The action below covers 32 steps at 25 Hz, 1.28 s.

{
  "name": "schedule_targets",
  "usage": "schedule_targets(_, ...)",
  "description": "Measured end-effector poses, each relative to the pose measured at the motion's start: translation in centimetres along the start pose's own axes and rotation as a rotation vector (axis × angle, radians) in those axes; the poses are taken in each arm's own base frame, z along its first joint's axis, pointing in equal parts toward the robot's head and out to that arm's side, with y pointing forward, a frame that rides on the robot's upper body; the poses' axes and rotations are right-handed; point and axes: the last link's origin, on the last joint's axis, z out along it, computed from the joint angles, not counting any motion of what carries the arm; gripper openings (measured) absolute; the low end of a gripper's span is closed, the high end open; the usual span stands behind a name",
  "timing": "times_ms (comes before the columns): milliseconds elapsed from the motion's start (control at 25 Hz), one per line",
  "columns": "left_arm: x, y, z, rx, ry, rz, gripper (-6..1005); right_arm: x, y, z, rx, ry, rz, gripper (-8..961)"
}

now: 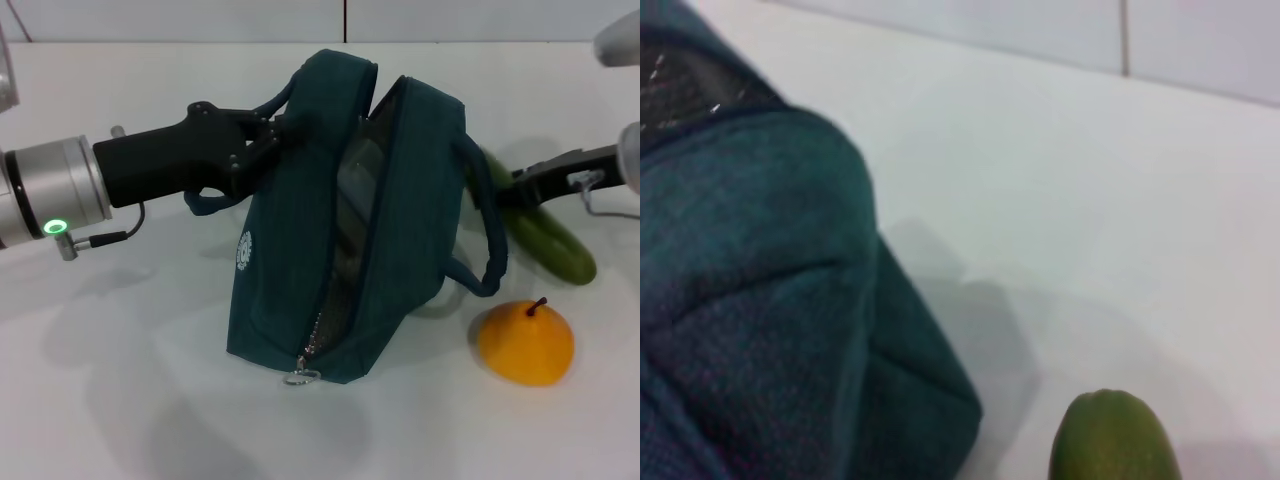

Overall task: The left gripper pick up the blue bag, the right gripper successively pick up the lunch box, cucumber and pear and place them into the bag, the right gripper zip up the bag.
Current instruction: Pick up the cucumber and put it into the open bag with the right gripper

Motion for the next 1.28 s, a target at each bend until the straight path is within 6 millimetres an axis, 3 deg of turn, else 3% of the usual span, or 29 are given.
schedule_targets(80, 0.0, 0.0, 0.0, 0.0, 0.0, 0.006, 35, 0.0, -0.3, -0.4, 0.009, -0.016, 0.005, 604)
schedule_targets(160, 0.0, 0.0, 0.0, 0.001, 0.0, 0.013, 35, -0.1, -1.3, -2.7, 0.017, -0.145, 0.02, 603)
schedule_targets(400, 0.0, 0.0, -0.3, 0.01, 0.022, 0.019, 36, -0.1, -2.1, -5.9, -0.068, -0.457, 0.026, 604)
schedule_targets(760, 0.1, 0.2, -0.6, 0.015, 0.049, 0.039, 36, 1.6, 1.3, -8.4, -0.357, -0.944, -0.186, 604)
schedule_targets(920, 0.1, 0.1, -0.5, 0.017, 0.053, 0.031, 35, 1.6, 2.6, -8.5, -0.443, -1.051, -0.235, 603)
schedule_targets(1280, 0.2, 0.0, -0.4, 0.029, 0.077, 0.05, 35, -0.6, 4.9, -6.2, -0.545, -1.148, -0.26, 604)
